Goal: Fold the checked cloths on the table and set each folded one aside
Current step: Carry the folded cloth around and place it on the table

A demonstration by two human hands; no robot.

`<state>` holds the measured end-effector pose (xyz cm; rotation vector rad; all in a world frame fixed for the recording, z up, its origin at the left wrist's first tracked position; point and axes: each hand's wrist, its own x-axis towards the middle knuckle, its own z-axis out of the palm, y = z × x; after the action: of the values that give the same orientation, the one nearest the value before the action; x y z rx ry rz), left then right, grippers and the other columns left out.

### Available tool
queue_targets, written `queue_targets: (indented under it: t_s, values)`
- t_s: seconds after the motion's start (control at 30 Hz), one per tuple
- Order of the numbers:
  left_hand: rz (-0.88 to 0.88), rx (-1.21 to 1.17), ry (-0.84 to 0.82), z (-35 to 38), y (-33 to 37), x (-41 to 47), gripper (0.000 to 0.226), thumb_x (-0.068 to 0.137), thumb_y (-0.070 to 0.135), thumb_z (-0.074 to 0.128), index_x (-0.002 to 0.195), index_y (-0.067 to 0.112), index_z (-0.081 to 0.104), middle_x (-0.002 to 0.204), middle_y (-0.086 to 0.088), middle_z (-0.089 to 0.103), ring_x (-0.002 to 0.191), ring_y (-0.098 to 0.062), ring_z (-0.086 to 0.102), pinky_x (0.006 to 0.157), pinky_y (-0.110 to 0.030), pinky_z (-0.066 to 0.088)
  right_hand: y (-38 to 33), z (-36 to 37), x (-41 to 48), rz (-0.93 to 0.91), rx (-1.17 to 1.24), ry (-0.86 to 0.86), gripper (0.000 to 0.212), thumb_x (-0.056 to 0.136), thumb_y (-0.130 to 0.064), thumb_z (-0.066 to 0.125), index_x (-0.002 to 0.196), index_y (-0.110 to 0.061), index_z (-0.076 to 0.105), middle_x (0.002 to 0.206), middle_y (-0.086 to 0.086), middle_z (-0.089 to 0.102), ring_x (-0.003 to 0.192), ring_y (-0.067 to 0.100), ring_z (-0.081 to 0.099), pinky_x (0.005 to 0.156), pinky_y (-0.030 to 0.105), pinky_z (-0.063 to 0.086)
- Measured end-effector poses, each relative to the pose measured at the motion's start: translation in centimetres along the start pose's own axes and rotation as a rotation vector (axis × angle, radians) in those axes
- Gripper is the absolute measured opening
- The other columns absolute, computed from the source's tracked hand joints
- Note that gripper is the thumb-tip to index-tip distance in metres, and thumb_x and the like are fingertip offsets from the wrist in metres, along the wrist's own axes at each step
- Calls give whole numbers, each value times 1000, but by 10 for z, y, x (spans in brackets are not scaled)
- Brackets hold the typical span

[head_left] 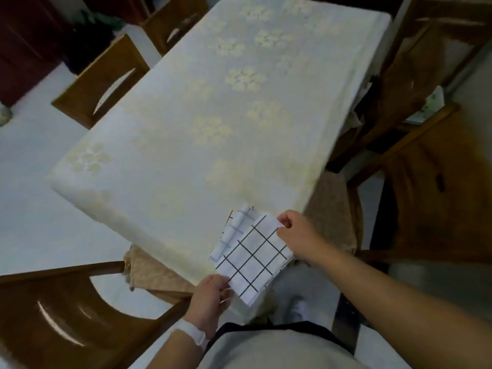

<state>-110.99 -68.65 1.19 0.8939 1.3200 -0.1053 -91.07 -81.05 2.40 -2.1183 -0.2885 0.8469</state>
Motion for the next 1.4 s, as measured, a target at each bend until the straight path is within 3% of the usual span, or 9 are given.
queue_targets:
  t_s: [0.2,0.33,0.5,0.67,1.1,1.23,1.33,1.4]
  values:
    - [-4,-25,-60,-6,6,17,24,93,2,51,72,12,48,53,0,44,47,-13,44,45,-23,33,-20,14,22,8,-204,-10,7,85,-9,59,87,-15,56,74,-5,50,73,18,48,62,28,36]
    - [-2,21,-113,-14,12,32,29,92,2,54,66,13,46,53,-3,41,48,-17,41,43,-25,34,-30,19,38,33,-296,-37,7,87,-13,57,92,-16,56,79,-3,52,71,18,49,59,27,36]
    - [60,92,-115,-22,21,47,28,91,3,58,66,11,48,61,-11,47,49,-18,43,44,-24,32,-38,27,54,44,-405,-67,11,88,-15,55,98,-19,53,85,-5,52,80,21,53,67,29,41]
    - [56,121,-58,-29,23,59,34,88,3,60,58,14,48,48,-4,41,46,-17,39,45,-22,29,-37,35,70,20,-482,-117,13,87,-15,56,98,-19,52,90,-3,52,85,20,51,67,27,35]
    - [13,259,128,-10,18,57,29,86,8,65,60,12,52,48,-1,50,52,-19,46,54,-25,36,-19,36,105,24,-493,-296,16,89,-15,56,104,-19,55,98,-2,55,88,20,55,72,28,40]
    - [-6,317,150,-19,31,55,27,80,15,75,60,11,57,54,-5,56,54,-20,52,55,-26,41,-14,27,103,26,-421,-282,15,88,-18,57,102,-22,55,94,-5,56,80,13,55,64,27,40]
    - [41,388,228,-30,45,57,26,81,25,74,68,12,55,62,-6,58,56,-19,51,52,-26,40,-11,16,99,31,-364,-230,16,87,-17,57,103,-20,56,93,-4,58,82,15,55,67,28,38]
    - [81,399,257,-34,59,59,28,76,32,74,71,11,57,63,-9,60,58,-23,55,54,-37,49,-7,9,94,48,-291,-168,16,86,-14,59,101,-18,57,93,-1,59,82,17,55,68,27,38]
